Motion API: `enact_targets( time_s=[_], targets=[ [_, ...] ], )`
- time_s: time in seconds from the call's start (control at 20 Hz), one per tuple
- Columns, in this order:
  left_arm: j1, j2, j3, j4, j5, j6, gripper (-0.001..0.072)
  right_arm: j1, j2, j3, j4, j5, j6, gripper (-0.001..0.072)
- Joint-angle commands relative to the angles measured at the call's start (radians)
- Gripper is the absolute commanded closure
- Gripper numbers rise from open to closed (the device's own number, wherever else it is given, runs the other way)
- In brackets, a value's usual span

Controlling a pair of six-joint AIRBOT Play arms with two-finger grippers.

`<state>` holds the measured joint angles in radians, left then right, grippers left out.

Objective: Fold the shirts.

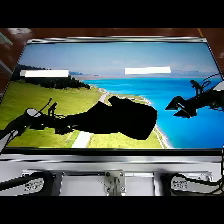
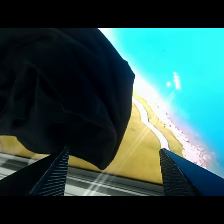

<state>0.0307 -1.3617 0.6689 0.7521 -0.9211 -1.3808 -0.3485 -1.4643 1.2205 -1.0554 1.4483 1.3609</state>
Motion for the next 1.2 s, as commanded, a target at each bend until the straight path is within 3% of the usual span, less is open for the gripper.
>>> enact_targets(
  time_s=[0.0, 0.1, 0.15, 0.25, 0.45, 0.7, 0.75, 0.8, 0.85, 1.0, 1.15],
  targets=[
    [-0.034, -0.044, -0.004, -0.043, 0.111, 0.004, 0.0249, 0.003, -0.006, -0.001, 0.0, 0.0, 0.002, 0.0038],
    [-0.039, -0.053, -0.003, -0.043, 0.133, 0.005, 0.0448, 0.004, -0.006, -0.022, 0.011, -0.005, 0.003, 0.0035],
    [-0.037, -0.05, 0.001, -0.043, 0.129, 0.025, 0.0581, 0.007, -0.006, -0.044, 0.009, -0.006, 0.002, 0.0032],
    [-0.038, -0.031, 0.02, -0.045, 0.117, 0.095, 0.0668, 0.03, -0.006, -0.108, 0.013, -0.017, -0.036, 0.0032],
    [-0.035, 0.058, 0.048, -0.045, 0.117, 0.117, 0.0668, 0.119, -0.012, -0.208, 0.009, -0.204, -0.065, 0.0032],
    [-0.04, 0.096, 0.064, -0.071, 0.118, 0.117, 0.0668, 0.243, -0.121, -0.211, 0.034, -0.251, -0.064, 0.0034],
    [-0.043, 0.097, 0.064, -0.076, 0.122, 0.117, 0.0668, 0.268, -0.14, -0.211, 0.032, -0.267, -0.058, 0.0184],
    [-0.043, 0.097, 0.065, -0.076, 0.125, 0.119, 0.0668, 0.283, -0.144, -0.211, 0.024, -0.28, -0.045, 0.0514],
    [-0.043, 0.098, 0.069, -0.075, 0.125, 0.145, 0.0669, 0.286, -0.139, -0.205, 0.021, -0.277, -0.016, 0.065],
    [-0.03, 0.148, 0.145, -0.055, 0.118, 0.19, 0.067, 0.272, -0.055, -0.128, 0.029, -0.177, -0.034, 0.0651],
    [0.006, 0.298, 0.356, 0.02, 0.083, 0.193, 0.067, 0.246, 0.146, 0.062, 0.043, -0.095, -0.066, 0.0651]
  ],
)
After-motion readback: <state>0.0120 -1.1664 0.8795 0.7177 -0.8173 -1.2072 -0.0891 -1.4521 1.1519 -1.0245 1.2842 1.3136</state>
